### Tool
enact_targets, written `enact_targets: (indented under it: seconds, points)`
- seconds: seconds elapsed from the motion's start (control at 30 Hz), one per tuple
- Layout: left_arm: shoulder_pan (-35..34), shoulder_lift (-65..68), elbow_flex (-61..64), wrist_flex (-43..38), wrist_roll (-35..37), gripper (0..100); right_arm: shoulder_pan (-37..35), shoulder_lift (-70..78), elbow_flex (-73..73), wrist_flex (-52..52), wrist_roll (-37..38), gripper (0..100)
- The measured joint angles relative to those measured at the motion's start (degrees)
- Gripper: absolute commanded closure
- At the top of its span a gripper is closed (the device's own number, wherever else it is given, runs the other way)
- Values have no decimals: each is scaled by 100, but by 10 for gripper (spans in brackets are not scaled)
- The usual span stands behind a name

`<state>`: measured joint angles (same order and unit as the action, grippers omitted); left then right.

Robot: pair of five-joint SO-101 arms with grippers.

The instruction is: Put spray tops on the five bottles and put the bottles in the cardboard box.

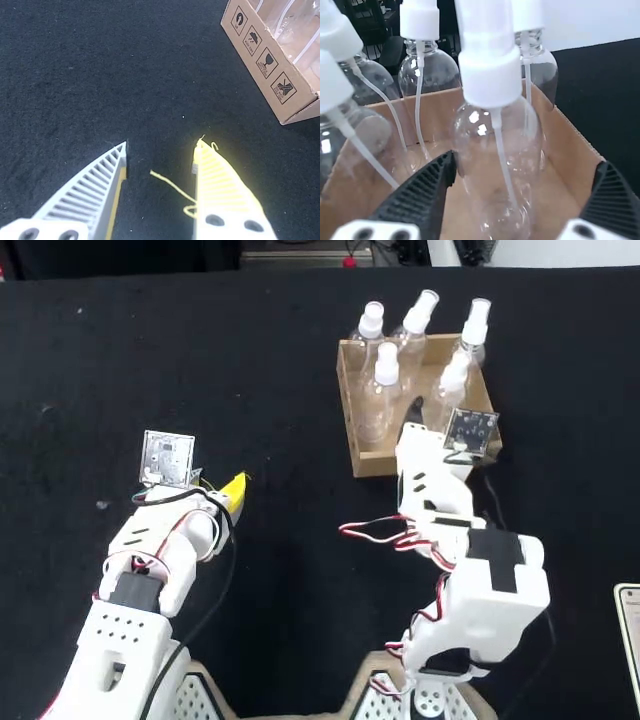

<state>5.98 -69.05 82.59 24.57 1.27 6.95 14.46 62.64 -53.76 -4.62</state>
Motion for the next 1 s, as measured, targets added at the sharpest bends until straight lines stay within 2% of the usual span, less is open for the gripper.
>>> enact_targets:
  seconds: [0.23,0.5,0.8,1.0]
  points:
    - [0,0,0,0,0,787,0,-70,105,-79,0,619]
    - [0,0,0,0,0,787,70,-905,1371,-1240,0,619]
    - [0,0,0,0,0,787,352,-1389,1626,-1292,0,620]
    - [0,0,0,0,0,787,369,-1952,1846,-879,0,620]
